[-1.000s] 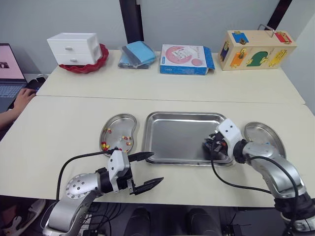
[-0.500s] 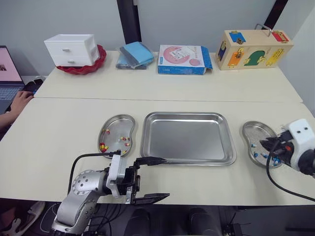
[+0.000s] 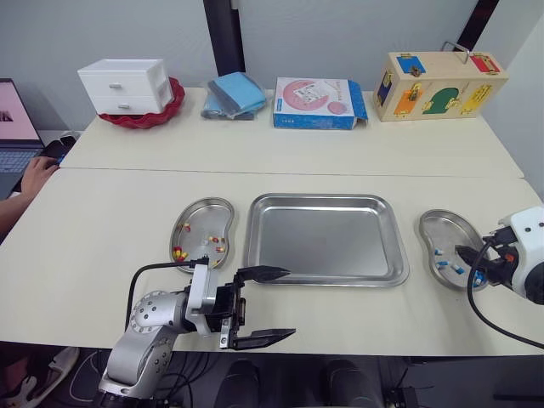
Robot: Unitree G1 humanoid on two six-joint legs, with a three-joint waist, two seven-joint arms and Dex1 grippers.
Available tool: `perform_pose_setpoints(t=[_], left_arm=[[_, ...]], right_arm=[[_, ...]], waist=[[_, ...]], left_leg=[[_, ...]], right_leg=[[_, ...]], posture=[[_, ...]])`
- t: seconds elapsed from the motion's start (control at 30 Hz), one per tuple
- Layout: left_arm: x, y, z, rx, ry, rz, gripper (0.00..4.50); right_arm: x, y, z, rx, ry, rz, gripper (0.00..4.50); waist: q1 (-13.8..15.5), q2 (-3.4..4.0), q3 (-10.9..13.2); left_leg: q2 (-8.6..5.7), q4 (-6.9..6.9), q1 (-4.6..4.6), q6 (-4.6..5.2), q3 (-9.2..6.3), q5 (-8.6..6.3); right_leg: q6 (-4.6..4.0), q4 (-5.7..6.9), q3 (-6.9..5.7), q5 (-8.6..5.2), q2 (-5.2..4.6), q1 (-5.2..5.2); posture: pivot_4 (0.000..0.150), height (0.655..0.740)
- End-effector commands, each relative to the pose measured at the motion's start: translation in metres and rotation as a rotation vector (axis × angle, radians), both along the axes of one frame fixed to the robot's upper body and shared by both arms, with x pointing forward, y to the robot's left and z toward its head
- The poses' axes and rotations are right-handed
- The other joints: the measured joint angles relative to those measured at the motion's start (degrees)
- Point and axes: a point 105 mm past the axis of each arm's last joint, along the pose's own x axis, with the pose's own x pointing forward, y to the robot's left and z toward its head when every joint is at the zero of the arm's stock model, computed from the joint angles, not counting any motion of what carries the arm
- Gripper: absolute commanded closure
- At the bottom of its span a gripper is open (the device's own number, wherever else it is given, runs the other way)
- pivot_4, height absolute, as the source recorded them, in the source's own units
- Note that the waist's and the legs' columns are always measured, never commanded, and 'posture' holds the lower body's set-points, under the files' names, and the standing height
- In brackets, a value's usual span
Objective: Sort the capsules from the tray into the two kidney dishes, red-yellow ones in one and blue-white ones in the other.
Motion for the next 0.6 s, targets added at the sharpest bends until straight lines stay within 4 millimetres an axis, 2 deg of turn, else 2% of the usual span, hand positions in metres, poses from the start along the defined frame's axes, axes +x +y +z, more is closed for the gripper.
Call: perform_pose_setpoints(t=[0.03,0.17,0.27,0.4,0.6], left_arm=[[-0.001,-0.001,0.006,-0.024,-0.028,-0.007,0.0],[0.007,0.005,0.011,-0.023,-0.022,0.09,0.0],[0.027,0.046,0.01,0.12,0.016,0.386,0.0],[0.032,0.089,0.011,0.257,0.059,0.562,0.0],[0.039,0.182,0.02,0.434,0.111,0.851,0.0]], right_arm=[[0.001,-0.002,0.011,-0.031,-0.041,0.005,0.06],[0.0,-0.004,0.013,-0.055,-0.057,0.019,0.02],[-0.01,-0.005,0.01,-0.096,-0.06,0.148,0.02],[-0.023,-0.016,0.006,-0.184,-0.045,0.301,0.02],[-0.037,-0.039,0.008,-0.187,0.083,0.466,0.02]], waist=[[0.0,0.0,0.0],[0.01,0.0,0.0],[0.04,-0.04,0.02],[0.0,-0.04,0.03],[-0.09,-0.09,0.07]], left_leg=[[0.0,0.0,0.0,0.0,0.0,0.0],[0.0,0.0,0.0,0.0,0.0,0.0],[0.0,0.0,0.0,0.0,0.0,0.0],[0.01,-0.04,0.01,0.01,-0.02,-0.01],[0.01,-0.02,0.18,0.01,0.05,-0.01]], right_leg=[[0.0,0.0,0.0,0.0,0.0,0.0],[0.0,0.0,0.0,0.0,0.0,0.0],[0.0,0.0,0.0,0.0,0.0,0.0],[0.0,-0.02,-0.01,-0.01,-0.01,0.0],[0.02,-0.03,0.01,-0.01,-0.01,0.13]], posture=[[0.15,0.74],[0.15,0.74],[0.15,0.74],[0.15,0.74],[0.15,0.74]])
